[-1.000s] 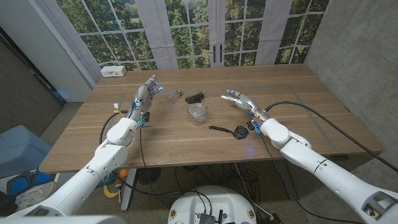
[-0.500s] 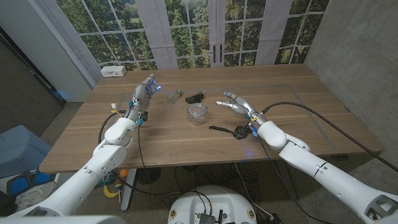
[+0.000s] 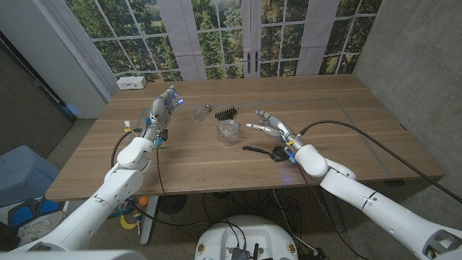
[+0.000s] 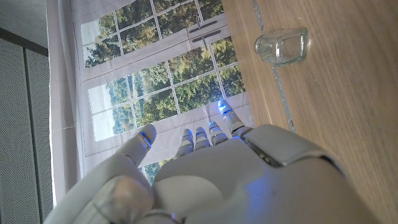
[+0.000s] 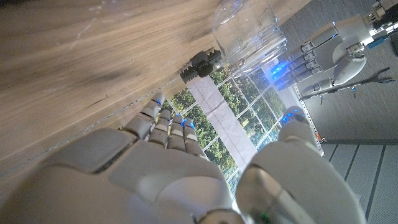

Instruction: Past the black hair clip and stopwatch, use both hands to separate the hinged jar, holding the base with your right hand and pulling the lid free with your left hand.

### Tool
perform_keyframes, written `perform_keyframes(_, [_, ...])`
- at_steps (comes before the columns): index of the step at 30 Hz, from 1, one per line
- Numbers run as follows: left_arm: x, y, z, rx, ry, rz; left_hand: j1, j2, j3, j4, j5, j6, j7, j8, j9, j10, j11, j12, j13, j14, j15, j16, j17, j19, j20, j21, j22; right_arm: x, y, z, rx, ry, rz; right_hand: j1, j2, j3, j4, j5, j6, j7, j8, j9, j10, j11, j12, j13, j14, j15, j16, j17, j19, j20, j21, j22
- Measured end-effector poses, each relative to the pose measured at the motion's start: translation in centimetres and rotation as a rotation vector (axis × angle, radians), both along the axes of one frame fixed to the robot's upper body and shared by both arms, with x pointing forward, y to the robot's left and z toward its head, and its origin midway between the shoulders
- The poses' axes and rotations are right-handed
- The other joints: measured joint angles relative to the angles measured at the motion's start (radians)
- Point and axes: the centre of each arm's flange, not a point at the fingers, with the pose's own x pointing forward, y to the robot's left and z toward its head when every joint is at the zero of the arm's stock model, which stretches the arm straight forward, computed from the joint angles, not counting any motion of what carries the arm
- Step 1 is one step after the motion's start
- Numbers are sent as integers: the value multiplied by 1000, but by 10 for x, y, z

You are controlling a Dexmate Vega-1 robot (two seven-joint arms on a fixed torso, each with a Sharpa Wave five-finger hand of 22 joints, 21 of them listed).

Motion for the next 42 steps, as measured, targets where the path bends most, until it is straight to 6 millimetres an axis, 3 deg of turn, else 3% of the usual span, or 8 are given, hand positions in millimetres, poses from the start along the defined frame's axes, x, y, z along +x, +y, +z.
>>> perform_keyframes(6, [-1, 5, 0, -7, 0, -8, 0, 0, 0, 0, 1, 11, 0, 4, 0, 9, -2, 0, 0, 11, 0, 0, 0, 0, 0, -7, 0, 0, 6, -2, -21, -5, 1, 15, -4, -5, -1, 8, -8, -8, 3, 5, -5, -6, 0, 4, 5, -6, 0, 0, 0, 0, 0, 0])
perform_keyframes(10, [-1, 9, 0, -10, 1, -6, -12, -4, -4, 4, 5, 20, 2, 7, 0, 24, -2, 7, 0, 25, 0, 7, 0, 5, 5, -7, 0, 1, 9, -4, -34, -7, 1, 30, -16, -10, -4, 15, -20, -20, 4, 5, -13, -20, 0, 4, -2, -34, 0, 0, 9, -9, 0, 0])
perform_keyframes(18, [-1, 15, 0, -11, 1, -3, -20, -7, -7, 7, 4, 29, 7, 7, 0, 29, 4, 7, 0, 36, 0, 7, 0, 18, 7, -15, 0, 7, 15, -5, -62, -6, 7, 43, -12, -27, -4, 15, -25, -25, 4, 9, -11, -25, 7, 9, -2, -34, 5, 0, 16, -23, 8, 0])
perform_keyframes(24, [-1, 17, 1, -11, 0, -2, -24, -11, -8, 8, 8, 38, 9, 7, 0, 36, 0, 7, 0, 38, 2, 7, 0, 22, 3, -15, 5, 13, 19, -5, -86, -7, 15, 43, -12, -46, 7, 23, -25, -26, 12, 12, -11, -29, 8, 14, 8, -32, 16, 2, 34, -5, 8, 0])
perform_keyframes(31, [-1, 18, 3, -9, -1, -3, -32, -11, -8, 8, 8, 37, 9, 7, 0, 39, 4, 7, 0, 41, 5, 7, 0, 23, 2, -23, 5, 20, 21, -8, -106, -4, 16, 43, -12, -68, 10, 23, -14, -47, 21, 14, 0, -47, 15, 18, 11, -47, 21, 8, 34, -5, 8, 5])
perform_keyframes(42, [-3, 19, 8, -1, -9, -3, -36, -15, -4, 12, 8, 41, 5, 7, 0, 46, 1, 7, 0, 41, 5, 7, 0, 29, 7, -26, 5, 25, 29, -11, -147, -48, 51, 34, -21, -95, 13, 29, 1, -56, 29, 19, 17, -55, 25, 28, 28, -64, 31, 17, 28, 1, 8, 5])
